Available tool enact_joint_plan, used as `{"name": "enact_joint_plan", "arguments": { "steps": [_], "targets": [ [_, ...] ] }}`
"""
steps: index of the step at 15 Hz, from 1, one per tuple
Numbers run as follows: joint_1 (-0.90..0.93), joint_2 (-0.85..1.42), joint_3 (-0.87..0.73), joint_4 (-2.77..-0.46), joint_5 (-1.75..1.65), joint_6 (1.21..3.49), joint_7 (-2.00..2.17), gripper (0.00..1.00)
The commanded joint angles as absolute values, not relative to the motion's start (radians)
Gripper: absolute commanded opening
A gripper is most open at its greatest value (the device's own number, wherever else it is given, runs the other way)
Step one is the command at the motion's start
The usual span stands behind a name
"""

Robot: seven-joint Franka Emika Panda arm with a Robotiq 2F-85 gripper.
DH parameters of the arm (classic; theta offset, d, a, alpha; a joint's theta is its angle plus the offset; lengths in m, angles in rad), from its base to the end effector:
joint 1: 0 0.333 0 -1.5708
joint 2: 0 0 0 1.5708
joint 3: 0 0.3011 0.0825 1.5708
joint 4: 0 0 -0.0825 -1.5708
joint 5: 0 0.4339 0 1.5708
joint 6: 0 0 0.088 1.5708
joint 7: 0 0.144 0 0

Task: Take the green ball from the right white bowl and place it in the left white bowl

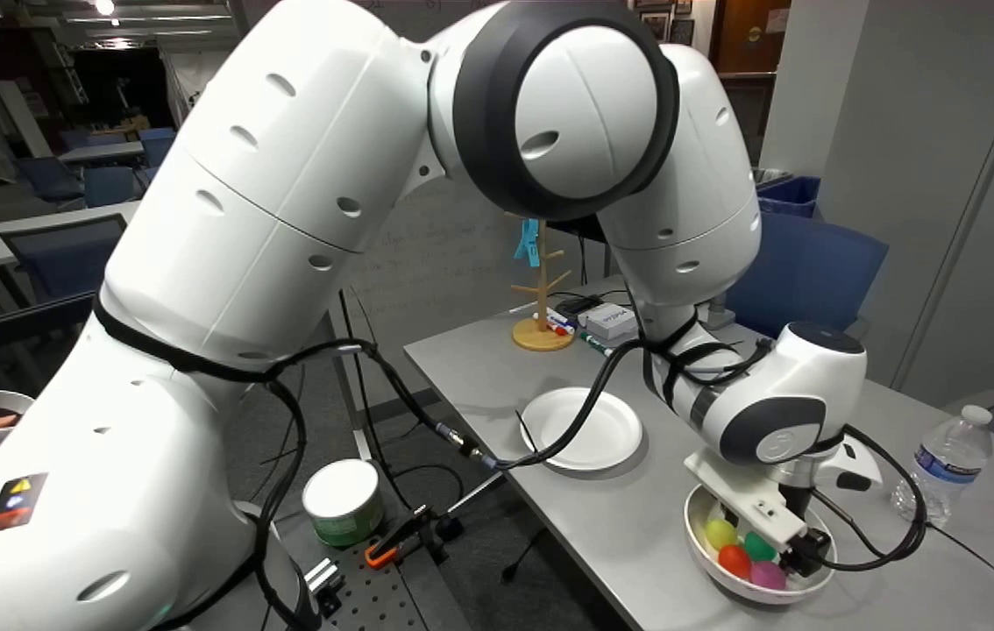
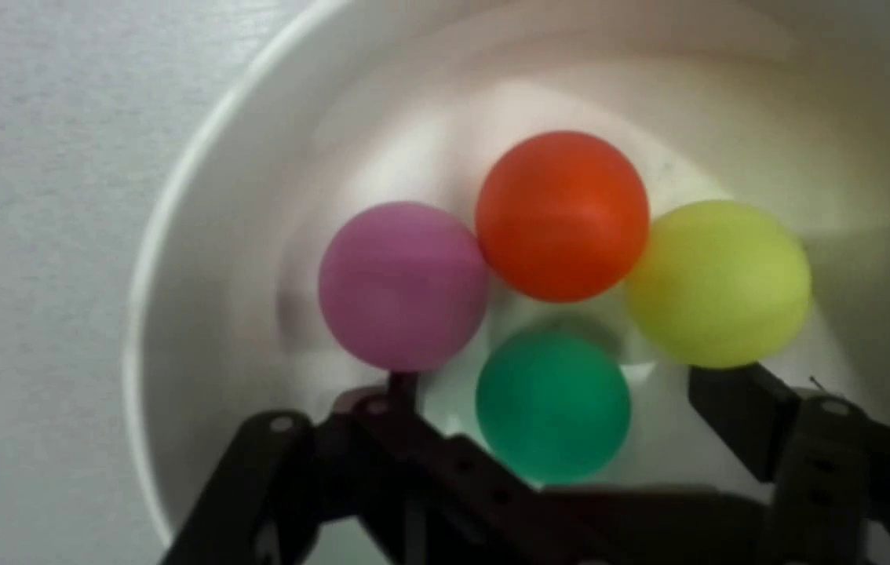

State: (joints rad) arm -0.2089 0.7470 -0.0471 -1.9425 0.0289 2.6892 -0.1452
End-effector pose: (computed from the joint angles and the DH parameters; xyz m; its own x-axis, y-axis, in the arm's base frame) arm 0.5961 -0.1595 0.0001 0.9923 -0.1240 -0.0019 -0.1239 -0.9921 0.0193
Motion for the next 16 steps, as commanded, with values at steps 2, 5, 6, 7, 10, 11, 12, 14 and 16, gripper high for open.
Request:
{"name": "enact_joint_plan", "arguments": {
  "steps": [2,5,6,7,10,11,12,14,16],
  "targets": [
    [-0.197,0.751,-0.056,-1.937,0.023,2.67,-0.124,1.0],
    [-0.198,0.752,-0.057,-1.936,0.023,2.67,-0.125,0.93],
    [-0.198,0.753,-0.056,-1.935,0.023,2.669,-0.126,0.91],
    [-0.198,0.753,-0.056,-1.934,0.023,2.669,-0.126,0.89],
    [-0.198,0.755,-0.055,-1.931,0.024,2.668,-0.126,0.92],
    [-0.198,0.755,-0.056,-1.931,0.023,2.668,-0.125,0.92],
    [-0.196,0.755,-0.058,-1.932,0.023,2.67,-0.123,0.89],
    [-0.196,0.755,-0.059,-1.932,0.023,2.67,-0.121,0.81],
    [-0.192,0.755,-0.06,-1.934,0.022,2.671,-0.117,0.76]
  ]
}}
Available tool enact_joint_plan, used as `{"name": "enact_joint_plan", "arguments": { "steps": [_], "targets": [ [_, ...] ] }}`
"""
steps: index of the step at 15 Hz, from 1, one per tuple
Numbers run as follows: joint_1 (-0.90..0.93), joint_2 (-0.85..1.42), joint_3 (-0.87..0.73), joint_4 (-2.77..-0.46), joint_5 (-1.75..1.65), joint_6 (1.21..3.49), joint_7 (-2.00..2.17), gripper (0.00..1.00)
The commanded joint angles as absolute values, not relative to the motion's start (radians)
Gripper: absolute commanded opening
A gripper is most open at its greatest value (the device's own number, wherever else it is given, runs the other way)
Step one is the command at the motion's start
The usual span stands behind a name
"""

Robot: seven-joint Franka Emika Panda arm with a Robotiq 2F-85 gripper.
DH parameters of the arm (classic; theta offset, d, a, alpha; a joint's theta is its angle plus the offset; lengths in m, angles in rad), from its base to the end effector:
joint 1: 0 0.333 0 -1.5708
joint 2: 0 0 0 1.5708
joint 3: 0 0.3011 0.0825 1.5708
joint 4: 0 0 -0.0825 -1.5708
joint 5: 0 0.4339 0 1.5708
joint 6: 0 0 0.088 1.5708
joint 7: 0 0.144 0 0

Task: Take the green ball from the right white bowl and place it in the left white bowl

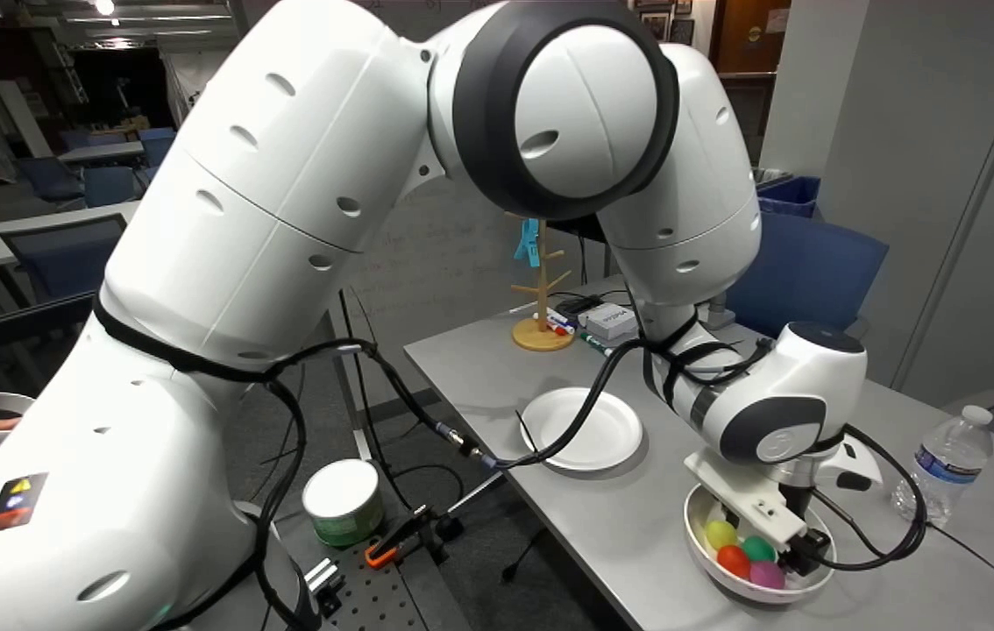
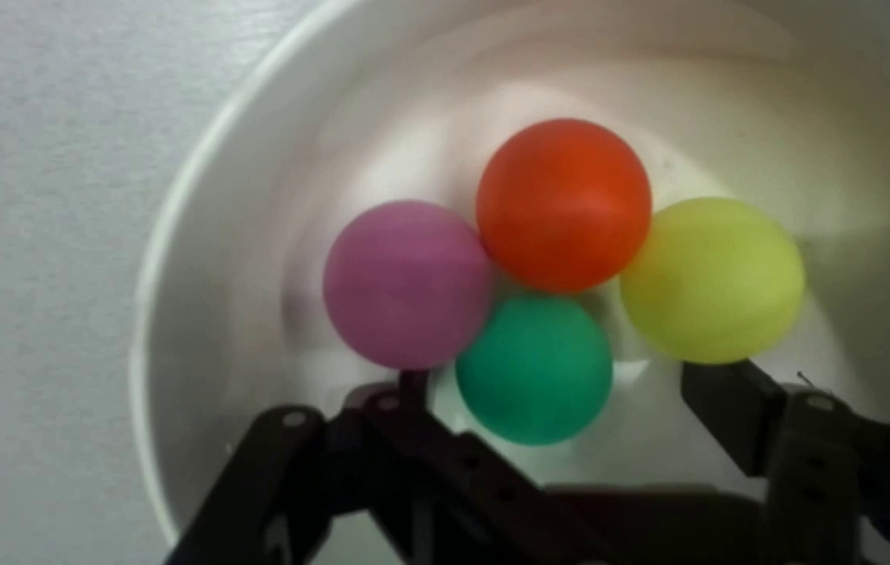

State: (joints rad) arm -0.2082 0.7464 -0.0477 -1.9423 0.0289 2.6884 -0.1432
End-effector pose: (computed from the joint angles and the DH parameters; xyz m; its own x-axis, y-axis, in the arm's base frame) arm 0.5963 -0.1595 0.0005 0.9921 -0.1257 -0.0019 -0.1256 -0.9919 0.0196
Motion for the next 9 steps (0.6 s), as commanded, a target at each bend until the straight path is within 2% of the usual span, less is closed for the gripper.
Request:
{"name": "enact_joint_plan", "arguments": {
  "steps": [1,4,9],
  "targets": [
    [-0.192,0.755,-0.06,-1.933,0.022,2.672,-0.116,0.75],
    [-0.191,0.755,-0.06,-1.934,0.023,2.673,-0.114,0.65],
    [-0.187,0.756,-0.064,-1.932,0.022,2.674,-0.103,0.65]
  ]
}}
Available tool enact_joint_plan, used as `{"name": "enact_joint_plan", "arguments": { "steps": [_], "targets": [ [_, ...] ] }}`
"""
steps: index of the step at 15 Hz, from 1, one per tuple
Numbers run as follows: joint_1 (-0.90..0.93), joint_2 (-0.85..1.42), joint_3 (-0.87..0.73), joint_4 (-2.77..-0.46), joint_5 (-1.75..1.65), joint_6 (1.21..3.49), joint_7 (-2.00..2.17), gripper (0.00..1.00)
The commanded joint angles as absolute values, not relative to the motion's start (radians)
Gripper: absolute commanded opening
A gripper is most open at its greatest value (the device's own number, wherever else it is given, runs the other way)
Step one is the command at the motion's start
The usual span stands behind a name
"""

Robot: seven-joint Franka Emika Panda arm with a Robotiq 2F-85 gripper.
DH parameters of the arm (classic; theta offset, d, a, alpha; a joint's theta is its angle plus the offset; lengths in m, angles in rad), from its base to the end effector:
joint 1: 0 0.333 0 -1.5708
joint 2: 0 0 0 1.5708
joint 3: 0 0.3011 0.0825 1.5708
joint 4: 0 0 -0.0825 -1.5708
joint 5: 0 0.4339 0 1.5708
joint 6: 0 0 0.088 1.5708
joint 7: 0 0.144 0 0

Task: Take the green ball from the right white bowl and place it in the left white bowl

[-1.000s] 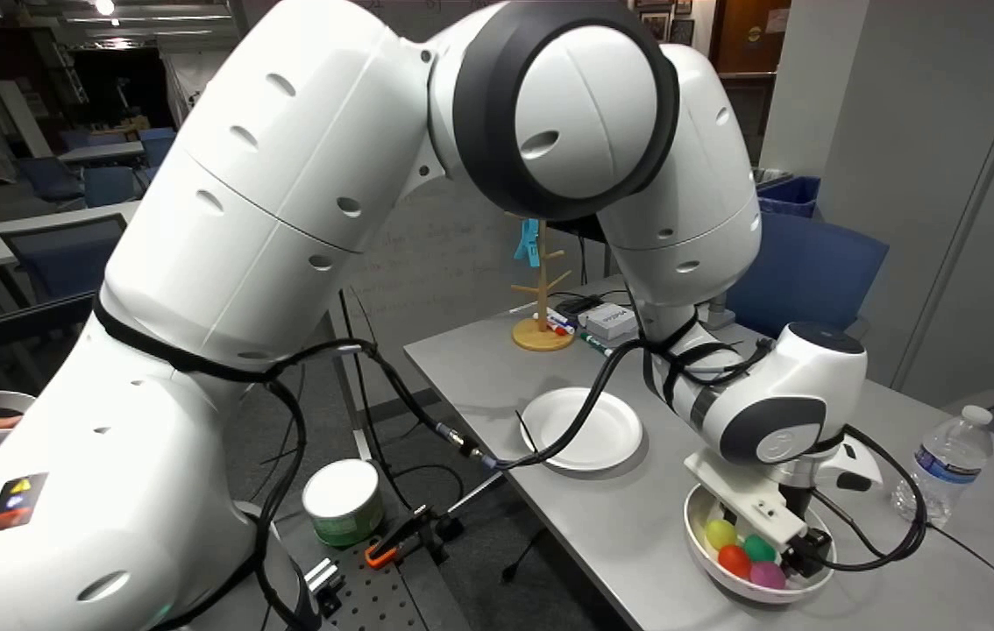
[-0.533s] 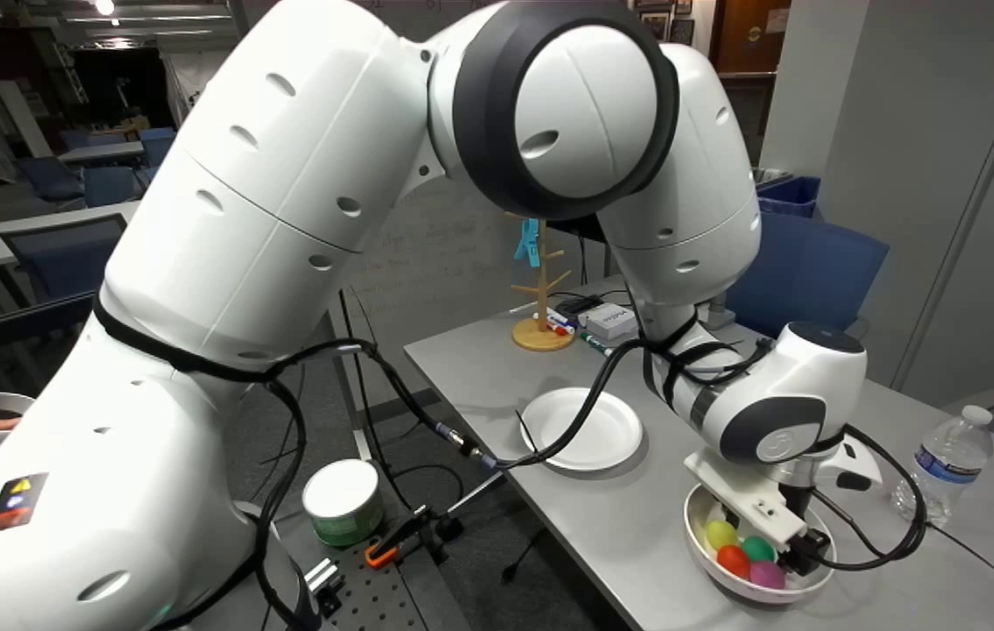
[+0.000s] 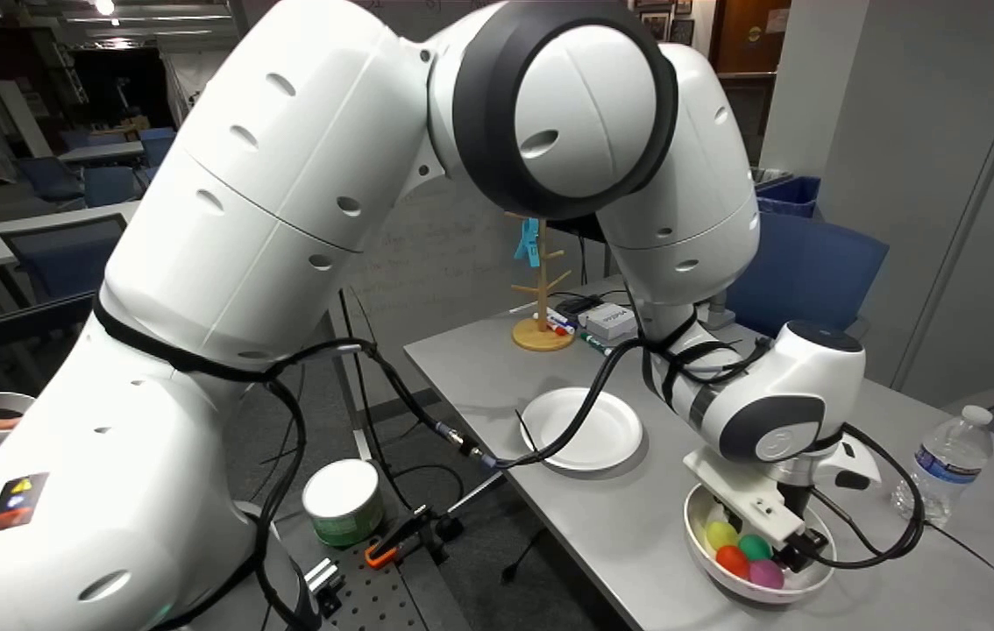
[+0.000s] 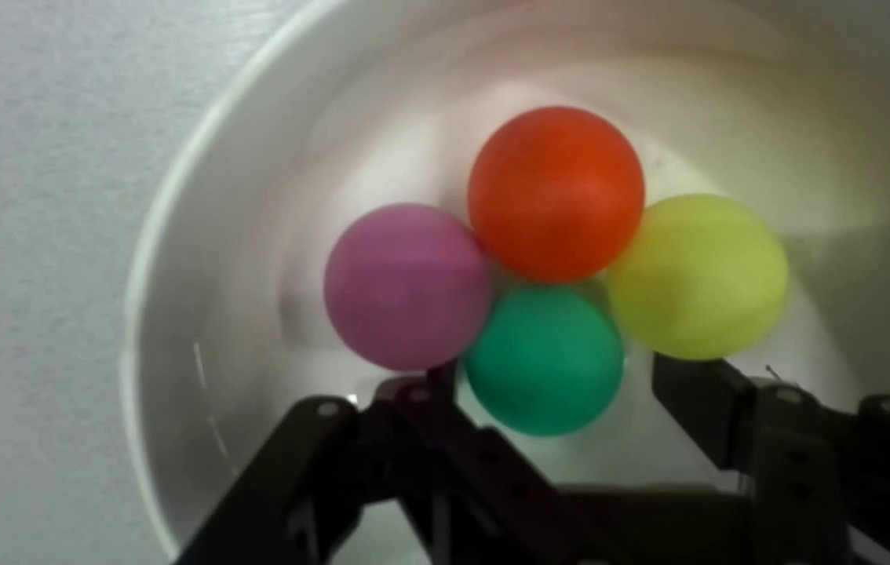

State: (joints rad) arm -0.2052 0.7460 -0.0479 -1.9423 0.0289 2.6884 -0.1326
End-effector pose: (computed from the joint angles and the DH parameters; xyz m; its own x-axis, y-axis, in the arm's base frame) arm 0.5969 -0.1579 0.0007 0.9911 -0.1334 -0.0013 -0.1333 -0.9909 0.0198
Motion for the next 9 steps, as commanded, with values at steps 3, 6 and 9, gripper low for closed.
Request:
{"name": "enact_joint_plan", "arguments": {
  "steps": [3,6,9],
  "targets": [
    [-0.184,0.756,-0.068,-1.934,0.021,2.677,-0.094,0.4],
    [-0.181,0.755,-0.07,-1.937,0.022,2.679,-0.082,0.28],
    [-0.18,0.753,-0.073,-1.939,0.021,2.68,-0.073,0.17]
  ]
}}
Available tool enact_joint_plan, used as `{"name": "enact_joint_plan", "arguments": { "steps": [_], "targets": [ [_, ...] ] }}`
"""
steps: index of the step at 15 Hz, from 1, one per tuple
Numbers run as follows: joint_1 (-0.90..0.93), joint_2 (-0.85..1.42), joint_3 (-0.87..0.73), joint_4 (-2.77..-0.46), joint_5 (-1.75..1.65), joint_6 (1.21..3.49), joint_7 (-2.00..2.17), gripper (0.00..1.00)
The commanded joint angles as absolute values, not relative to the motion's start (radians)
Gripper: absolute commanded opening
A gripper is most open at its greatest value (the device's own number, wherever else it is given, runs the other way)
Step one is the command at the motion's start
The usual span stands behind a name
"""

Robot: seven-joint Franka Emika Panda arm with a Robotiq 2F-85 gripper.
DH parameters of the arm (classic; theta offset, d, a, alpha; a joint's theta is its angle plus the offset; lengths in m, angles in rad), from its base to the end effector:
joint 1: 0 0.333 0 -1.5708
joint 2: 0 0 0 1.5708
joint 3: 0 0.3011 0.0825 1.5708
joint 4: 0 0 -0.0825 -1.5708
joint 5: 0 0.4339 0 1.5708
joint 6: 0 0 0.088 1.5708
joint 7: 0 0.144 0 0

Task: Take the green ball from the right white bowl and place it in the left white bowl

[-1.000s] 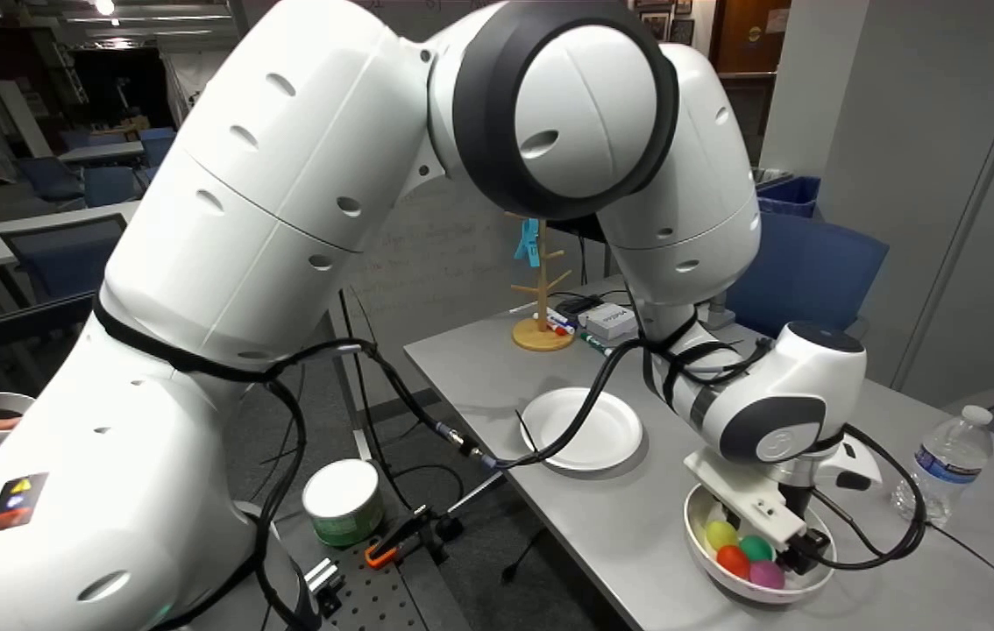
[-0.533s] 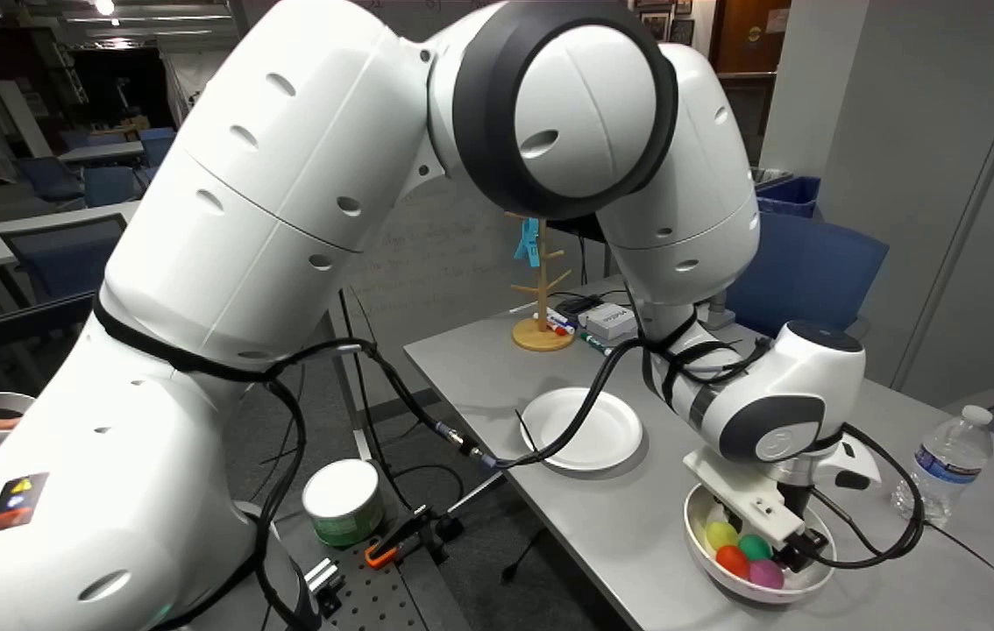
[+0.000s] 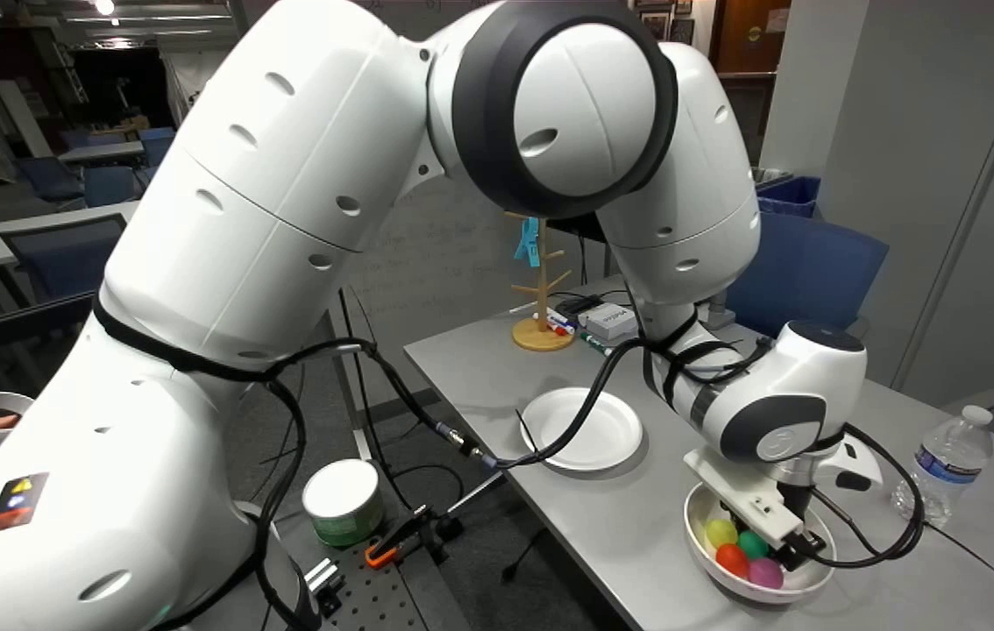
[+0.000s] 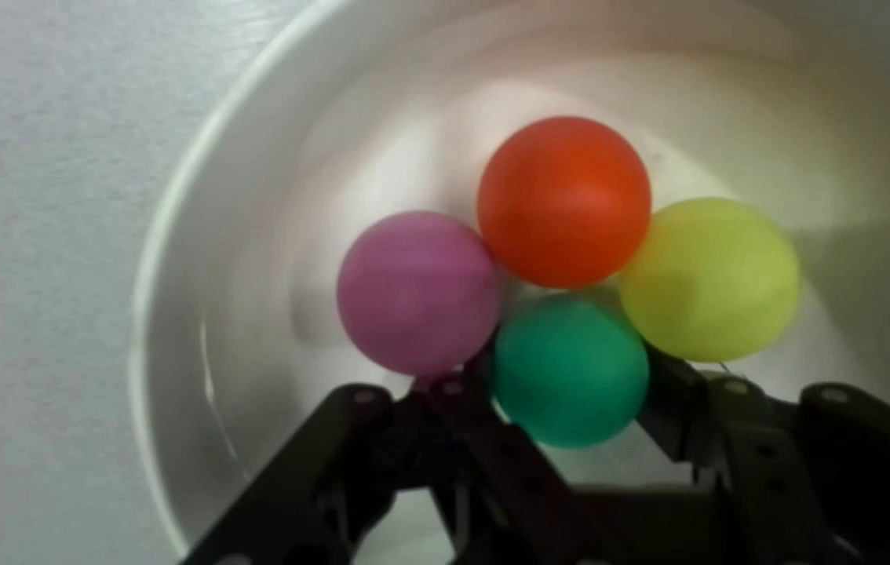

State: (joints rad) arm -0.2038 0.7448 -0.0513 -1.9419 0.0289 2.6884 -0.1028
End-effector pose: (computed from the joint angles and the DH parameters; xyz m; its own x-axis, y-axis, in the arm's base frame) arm 0.5972 -0.1594 0.0017 0.9865 -0.1639 0.0008 -0.1639 -0.9862 0.0222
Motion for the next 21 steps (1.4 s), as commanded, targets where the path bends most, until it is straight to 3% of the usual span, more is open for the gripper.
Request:
{"name": "enact_joint_plan", "arguments": {
  "steps": [1,21],
  "targets": [
    [-0.18,0.752,-0.072,-1.94,0.022,2.681,-0.072,0.17],
    [-0.045,0.421,-0.059,-2.194,-0.034,2.688,-0.041,0.17]
  ]
}}
